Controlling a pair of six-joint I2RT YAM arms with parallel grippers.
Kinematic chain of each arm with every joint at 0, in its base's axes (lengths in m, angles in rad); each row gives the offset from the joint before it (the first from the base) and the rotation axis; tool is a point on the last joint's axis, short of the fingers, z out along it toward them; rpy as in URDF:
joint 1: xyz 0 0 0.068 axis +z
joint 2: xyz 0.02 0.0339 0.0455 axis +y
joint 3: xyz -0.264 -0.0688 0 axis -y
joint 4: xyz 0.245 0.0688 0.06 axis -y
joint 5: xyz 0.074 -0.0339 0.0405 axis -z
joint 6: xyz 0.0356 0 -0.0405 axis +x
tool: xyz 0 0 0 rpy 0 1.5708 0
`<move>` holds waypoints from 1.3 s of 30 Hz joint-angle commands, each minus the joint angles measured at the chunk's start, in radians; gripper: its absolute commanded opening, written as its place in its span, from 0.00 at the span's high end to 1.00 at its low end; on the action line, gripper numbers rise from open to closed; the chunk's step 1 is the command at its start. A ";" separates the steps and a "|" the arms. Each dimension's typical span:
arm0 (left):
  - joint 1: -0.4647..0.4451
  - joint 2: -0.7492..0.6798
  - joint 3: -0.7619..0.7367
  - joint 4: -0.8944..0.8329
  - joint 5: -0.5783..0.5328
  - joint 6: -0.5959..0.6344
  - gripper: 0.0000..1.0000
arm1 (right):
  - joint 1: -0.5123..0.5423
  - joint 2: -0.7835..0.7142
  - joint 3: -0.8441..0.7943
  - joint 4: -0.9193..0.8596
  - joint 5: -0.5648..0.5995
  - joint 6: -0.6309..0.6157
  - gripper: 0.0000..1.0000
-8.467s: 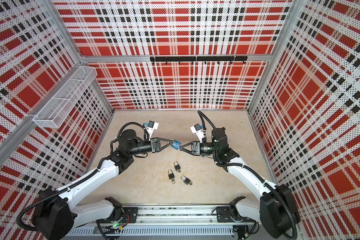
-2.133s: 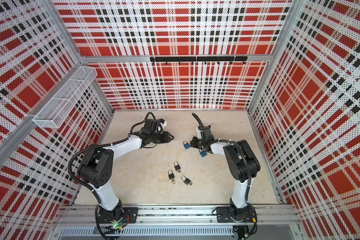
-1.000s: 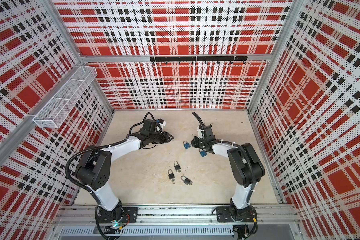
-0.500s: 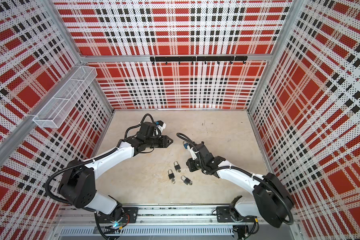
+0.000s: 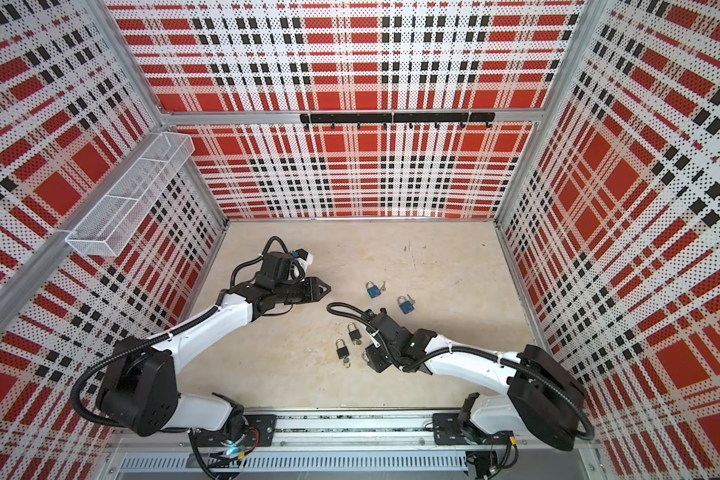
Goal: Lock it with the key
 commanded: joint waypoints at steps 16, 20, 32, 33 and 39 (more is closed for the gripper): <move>0.035 -0.021 -0.019 0.006 0.030 0.004 0.63 | 0.045 0.123 0.042 -0.018 0.028 -0.062 0.57; 0.041 -0.020 -0.023 0.012 0.034 0.002 0.63 | 0.049 0.138 0.047 -0.020 0.028 -0.062 0.57; 0.049 -0.015 -0.024 0.020 0.047 0.000 0.63 | 0.074 0.206 0.092 -0.061 0.107 -0.061 0.61; 0.049 -0.015 -0.024 0.020 0.047 0.000 0.63 | 0.077 0.213 0.095 -0.062 0.112 -0.060 0.62; 0.052 -0.016 -0.025 0.021 0.052 -0.001 0.63 | 0.088 0.236 0.108 -0.085 0.135 -0.052 0.63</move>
